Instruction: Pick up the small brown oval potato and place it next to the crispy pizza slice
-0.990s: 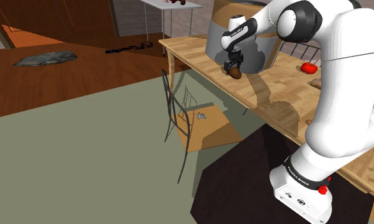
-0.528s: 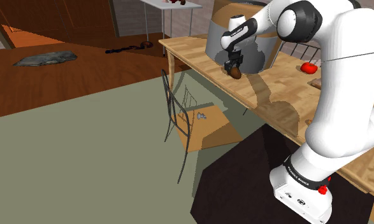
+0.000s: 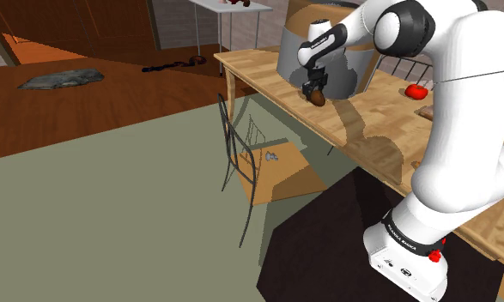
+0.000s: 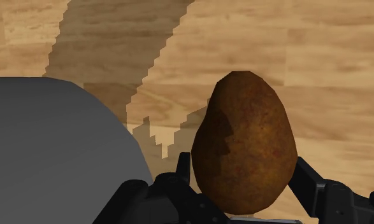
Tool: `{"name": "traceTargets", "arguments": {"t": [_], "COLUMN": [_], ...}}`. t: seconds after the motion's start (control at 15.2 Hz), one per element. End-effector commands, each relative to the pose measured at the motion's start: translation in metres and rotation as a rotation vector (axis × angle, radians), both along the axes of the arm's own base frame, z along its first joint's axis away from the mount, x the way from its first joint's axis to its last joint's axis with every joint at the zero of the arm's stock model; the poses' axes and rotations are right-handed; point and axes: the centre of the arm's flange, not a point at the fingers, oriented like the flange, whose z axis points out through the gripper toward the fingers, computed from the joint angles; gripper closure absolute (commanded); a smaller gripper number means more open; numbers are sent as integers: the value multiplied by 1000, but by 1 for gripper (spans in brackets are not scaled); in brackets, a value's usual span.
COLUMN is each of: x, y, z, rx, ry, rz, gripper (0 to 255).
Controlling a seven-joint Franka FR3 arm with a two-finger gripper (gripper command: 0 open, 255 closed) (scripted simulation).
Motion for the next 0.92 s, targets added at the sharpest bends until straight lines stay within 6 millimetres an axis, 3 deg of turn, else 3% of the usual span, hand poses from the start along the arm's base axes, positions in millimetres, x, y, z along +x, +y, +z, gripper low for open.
{"name": "traceTargets", "arguments": {"t": [0.0, 0.86], "x": [0, 0], "y": [-1, -1], "z": [8, 76], "rx": [0, 0], "ry": [0, 0], "rz": [0, 0], "gripper": [255, 255]}}
